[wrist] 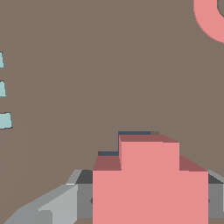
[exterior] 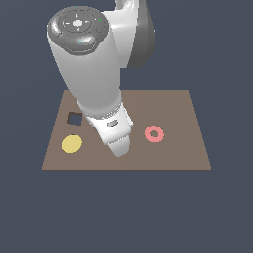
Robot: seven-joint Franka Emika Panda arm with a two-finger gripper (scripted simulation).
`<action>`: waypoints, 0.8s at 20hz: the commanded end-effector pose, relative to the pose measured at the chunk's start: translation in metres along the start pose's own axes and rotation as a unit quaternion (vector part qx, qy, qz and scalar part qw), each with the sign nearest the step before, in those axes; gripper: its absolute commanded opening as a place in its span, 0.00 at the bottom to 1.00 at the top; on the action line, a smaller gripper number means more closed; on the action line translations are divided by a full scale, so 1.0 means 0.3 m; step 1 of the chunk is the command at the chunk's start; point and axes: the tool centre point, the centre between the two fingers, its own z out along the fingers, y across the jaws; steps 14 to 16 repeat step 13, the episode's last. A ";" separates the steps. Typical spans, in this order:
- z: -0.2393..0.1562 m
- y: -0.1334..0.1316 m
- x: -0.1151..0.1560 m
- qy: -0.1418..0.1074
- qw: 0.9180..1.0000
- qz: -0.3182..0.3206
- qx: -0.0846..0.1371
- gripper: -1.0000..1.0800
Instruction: Insert a designated object into the corresponding slot on a board.
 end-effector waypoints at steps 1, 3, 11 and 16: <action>0.017 0.001 0.001 0.000 1.000 -0.001 0.000 0.00; 0.022 0.001 0.001 0.000 1.000 -0.002 0.000 0.00; 0.022 0.001 0.001 0.000 1.000 -0.002 0.000 0.96; 0.022 0.001 0.001 0.000 1.000 -0.002 0.000 0.96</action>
